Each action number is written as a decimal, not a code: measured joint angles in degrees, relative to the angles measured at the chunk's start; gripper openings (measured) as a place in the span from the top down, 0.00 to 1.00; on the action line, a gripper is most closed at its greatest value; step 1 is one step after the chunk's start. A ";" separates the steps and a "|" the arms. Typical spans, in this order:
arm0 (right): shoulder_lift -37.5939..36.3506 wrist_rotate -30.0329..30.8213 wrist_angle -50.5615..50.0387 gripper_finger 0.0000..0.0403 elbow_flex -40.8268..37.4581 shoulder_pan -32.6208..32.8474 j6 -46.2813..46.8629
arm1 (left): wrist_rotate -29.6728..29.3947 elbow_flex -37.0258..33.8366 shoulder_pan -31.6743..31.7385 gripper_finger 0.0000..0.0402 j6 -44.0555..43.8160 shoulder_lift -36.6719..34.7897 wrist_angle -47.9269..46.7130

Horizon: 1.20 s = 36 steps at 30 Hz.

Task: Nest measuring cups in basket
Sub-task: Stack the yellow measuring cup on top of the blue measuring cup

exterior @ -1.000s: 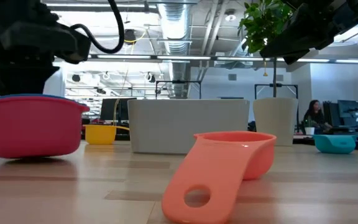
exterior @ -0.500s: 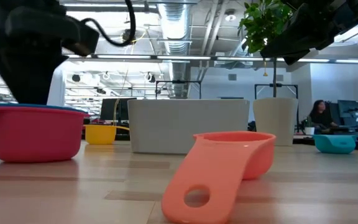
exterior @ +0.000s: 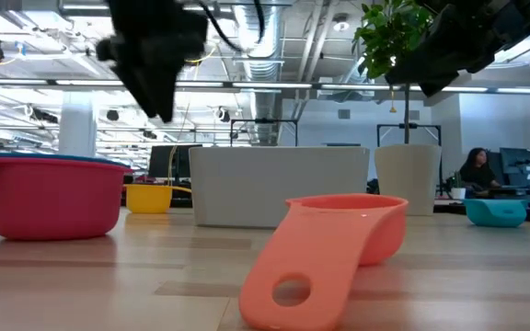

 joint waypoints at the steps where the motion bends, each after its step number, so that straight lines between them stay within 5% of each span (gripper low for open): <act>1: 0.00 0.00 -0.13 0.92 0.00 0.00 0.00 | -0.90 -0.16 2.18 0.53 1.48 0.00 -0.17; 10: 0.00 0.16 0.66 0.92 -3.35 -0.07 1.36 | -3.12 -4.38 22.47 0.57 16.55 0.00 3.44; 18: 0.02 1.55 0.21 0.91 -4.35 -0.37 1.55 | 4.20 -4.83 34.86 0.60 26.30 0.00 8.92; 26: 0.02 1.51 -2.15 0.90 -4.41 -0.33 2.27 | 6.33 -6.11 40.30 0.60 28.96 0.00 10.16; 36: 0.02 1.51 -2.44 0.89 -4.42 -0.24 2.88 | 9.96 -19.29 41.16 0.60 29.13 0.00 19.03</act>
